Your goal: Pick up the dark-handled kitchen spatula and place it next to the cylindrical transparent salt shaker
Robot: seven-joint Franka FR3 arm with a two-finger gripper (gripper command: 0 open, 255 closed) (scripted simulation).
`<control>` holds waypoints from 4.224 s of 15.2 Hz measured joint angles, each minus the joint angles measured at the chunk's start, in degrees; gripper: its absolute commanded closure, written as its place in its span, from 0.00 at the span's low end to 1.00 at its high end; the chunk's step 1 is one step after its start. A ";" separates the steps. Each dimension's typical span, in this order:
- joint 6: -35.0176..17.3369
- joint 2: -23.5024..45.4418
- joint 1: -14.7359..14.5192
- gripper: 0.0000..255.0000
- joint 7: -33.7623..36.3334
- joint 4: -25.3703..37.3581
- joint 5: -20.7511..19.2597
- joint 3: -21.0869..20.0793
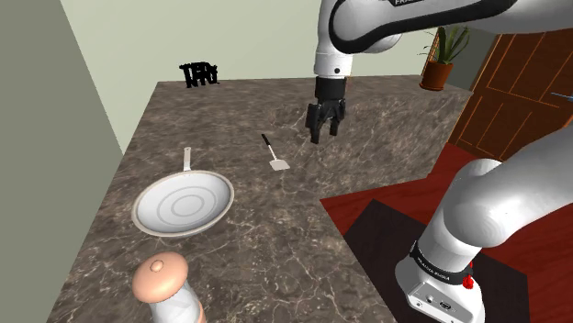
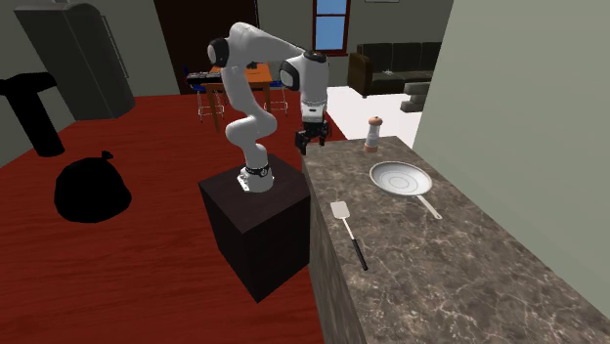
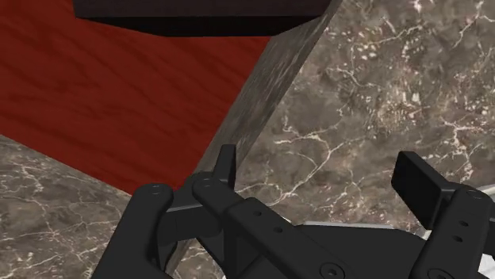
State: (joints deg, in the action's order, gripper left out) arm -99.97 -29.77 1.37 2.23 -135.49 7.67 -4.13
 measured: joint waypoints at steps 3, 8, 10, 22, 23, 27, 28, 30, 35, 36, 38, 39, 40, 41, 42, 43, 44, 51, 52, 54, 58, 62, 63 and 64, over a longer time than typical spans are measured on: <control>-5.34 5.74 0.96 0.00 3.80 1.79 -0.38 -1.29; -12.64 14.92 2.61 0.00 10.18 5.83 -2.10 -2.66; -14.92 19.12 3.24 0.00 12.84 8.58 -3.15 -2.98; -25.37 42.67 4.78 0.00 28.87 25.79 -10.88 -1.43; -25.34 43.79 4.97 0.00 29.31 27.13 -11.18 -1.06; -27.58 46.06 4.88 0.00 30.31 27.37 -11.75 -0.74; -28.07 46.63 4.80 0.00 30.48 27.46 -11.85 -0.73; -29.55 47.62 4.93 0.00 30.37 26.97 -11.98 -0.59; -30.46 48.13 4.83 0.00 30.60 26.57 -12.10 -0.59; -30.48 48.14 4.83 0.00 30.60 26.57 -12.10 -0.59; -30.49 48.14 4.83 1.00 30.60 26.56 -12.10 -0.59; -30.49 48.14 4.83 1.00 30.60 26.56 -12.10 -0.59; -30.49 48.14 4.83 1.00 30.60 26.56 -12.10 -0.59; -30.49 48.14 4.83 1.00 30.60 26.56 -12.10 -0.59; -30.49 48.14 4.83 1.00 30.60 26.56 -12.10 -0.59; -30.49 48.14 4.83 1.00 30.60 26.56 -12.10 -0.59; -30.49 48.14 4.83 1.00 30.60 26.56 -12.10 -0.59; -29.08 47.39 4.83 1.00 30.52 27.25 -11.96 -0.65; -28.47 47.10 4.87 1.00 30.41 27.56 -11.90 -0.66; -27.22 46.50 4.92 1.00 30.25 28.23 -11.77 -0.68; -24.48 44.95 4.90 1.00 30.13 29.44 -11.53 -0.80; -21.77 43.65 5.01 1.00 29.80 30.86 -11.29 -0.83; -21.07 43.41 5.01 1.00 29.76 31.33 -11.25 -0.84; -20.38 43.25 5.01 1.00 29.72 31.86 -11.21 -0.85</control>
State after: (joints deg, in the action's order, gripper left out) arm -120.34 13.48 6.38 31.95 -103.63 -3.54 -4.98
